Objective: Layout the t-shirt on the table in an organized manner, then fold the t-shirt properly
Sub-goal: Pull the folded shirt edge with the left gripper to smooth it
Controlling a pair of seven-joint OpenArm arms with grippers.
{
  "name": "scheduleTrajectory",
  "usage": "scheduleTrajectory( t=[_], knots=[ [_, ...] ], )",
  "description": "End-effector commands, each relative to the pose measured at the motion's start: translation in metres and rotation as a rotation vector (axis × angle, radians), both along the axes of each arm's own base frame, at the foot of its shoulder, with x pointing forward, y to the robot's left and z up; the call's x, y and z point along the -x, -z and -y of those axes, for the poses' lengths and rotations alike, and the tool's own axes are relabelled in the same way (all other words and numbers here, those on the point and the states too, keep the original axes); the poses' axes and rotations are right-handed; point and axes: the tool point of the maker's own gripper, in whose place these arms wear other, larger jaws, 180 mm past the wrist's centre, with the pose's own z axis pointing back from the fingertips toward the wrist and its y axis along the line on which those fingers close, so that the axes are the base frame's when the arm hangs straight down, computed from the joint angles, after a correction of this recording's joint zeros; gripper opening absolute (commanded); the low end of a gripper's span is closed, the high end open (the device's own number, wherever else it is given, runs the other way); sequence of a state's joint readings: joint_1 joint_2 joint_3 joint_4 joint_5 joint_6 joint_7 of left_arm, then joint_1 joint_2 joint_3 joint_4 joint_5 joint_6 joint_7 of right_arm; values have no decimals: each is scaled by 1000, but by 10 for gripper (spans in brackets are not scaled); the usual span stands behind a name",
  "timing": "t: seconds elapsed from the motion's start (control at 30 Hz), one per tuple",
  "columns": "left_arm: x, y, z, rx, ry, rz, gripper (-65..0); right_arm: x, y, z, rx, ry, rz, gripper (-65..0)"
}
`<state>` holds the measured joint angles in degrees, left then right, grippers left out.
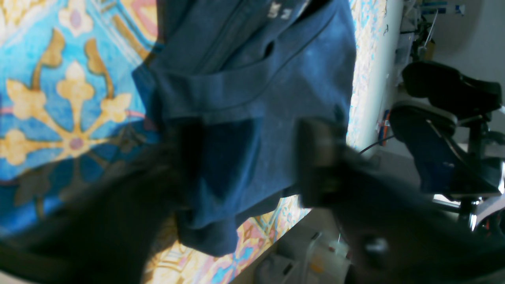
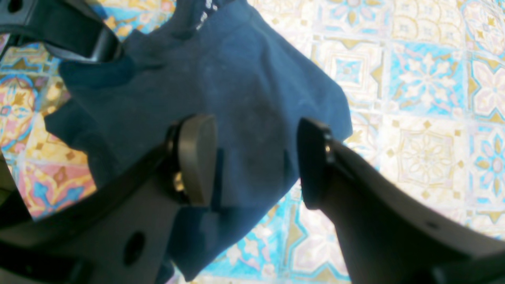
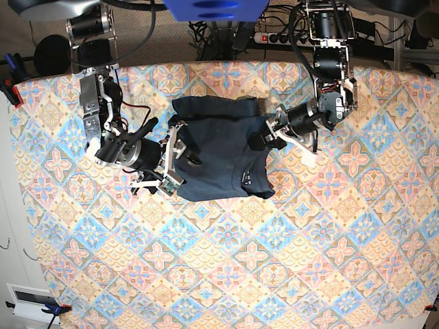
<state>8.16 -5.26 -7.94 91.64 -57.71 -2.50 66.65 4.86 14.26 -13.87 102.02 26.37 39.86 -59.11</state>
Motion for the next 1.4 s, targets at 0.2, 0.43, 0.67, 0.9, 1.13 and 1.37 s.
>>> scheduleTrajectory(
  t=[0.2,0.43,0.67,0.9,1.13,1.37],
  knots=[
    [8,-17,37,54,124,25,-650,-9,-17,-2,-35,-2,52,-336],
    [19,-27,33,45,117,54,-650,-9,-16,-1,-34,-1,49,-336],
    [7,-46,0,57,22,102,-523,-8,-16,1,-22,-7,50,-336],
    [5,-8,-23,120,-94,-55,-270,-9,-16,3,-19,-2,51,-336],
    [0,-8,-11,123,-57,-55,-185,-9,-16,3,-19,-2,51,-336],
    [7,7,22,134,42,-112,-258,-10,-17,3,-21,-1,54,-336]
  ],
)
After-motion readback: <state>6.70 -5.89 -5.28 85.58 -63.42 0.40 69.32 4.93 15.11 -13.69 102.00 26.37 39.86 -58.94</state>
